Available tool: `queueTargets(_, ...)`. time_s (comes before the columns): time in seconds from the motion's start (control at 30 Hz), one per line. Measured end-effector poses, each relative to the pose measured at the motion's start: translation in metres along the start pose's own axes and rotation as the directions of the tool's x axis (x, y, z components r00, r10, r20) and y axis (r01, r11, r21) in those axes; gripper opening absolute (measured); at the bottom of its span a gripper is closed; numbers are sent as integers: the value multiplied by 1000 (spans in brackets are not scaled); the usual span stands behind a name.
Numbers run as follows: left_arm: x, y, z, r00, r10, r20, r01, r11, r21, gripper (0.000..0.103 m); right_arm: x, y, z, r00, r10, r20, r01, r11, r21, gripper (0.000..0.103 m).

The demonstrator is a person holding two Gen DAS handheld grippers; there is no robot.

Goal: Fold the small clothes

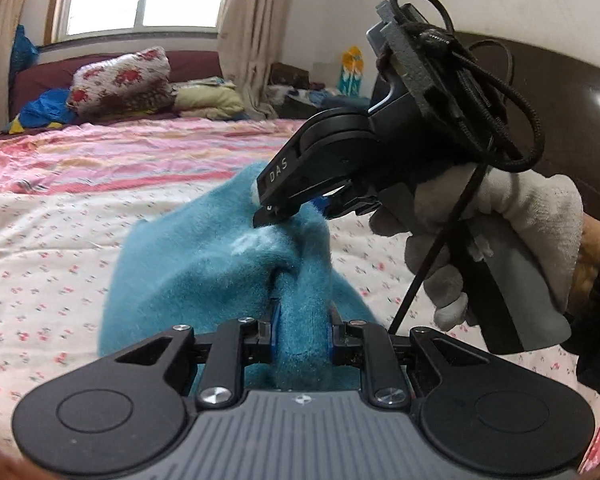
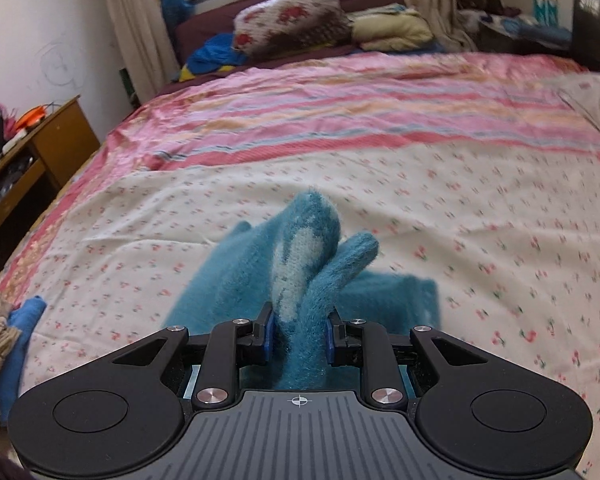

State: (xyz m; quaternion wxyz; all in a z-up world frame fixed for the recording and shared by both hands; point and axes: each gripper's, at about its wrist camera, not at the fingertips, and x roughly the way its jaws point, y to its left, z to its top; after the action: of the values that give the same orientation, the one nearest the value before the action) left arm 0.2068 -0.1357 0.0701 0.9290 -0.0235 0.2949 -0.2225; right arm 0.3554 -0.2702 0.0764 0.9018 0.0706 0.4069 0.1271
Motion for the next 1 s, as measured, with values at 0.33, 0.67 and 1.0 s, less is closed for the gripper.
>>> queueTargets(0.33,37,-37,-24,998,4,-67,1,998,62,32,29,-59,-32,999,37,-38,-32,990,141,25)
queueTargets(0.67,-19,-25,-33,998,-51,-42,54,995,85,42,-36,-73,-56,991,120,58,-128,979,161,38)
queueTargets(1.0,-61,29,-34,996,90,-17,-89,995,48,44,-61,-38,-105,967,252,38,-255,955,152,46)
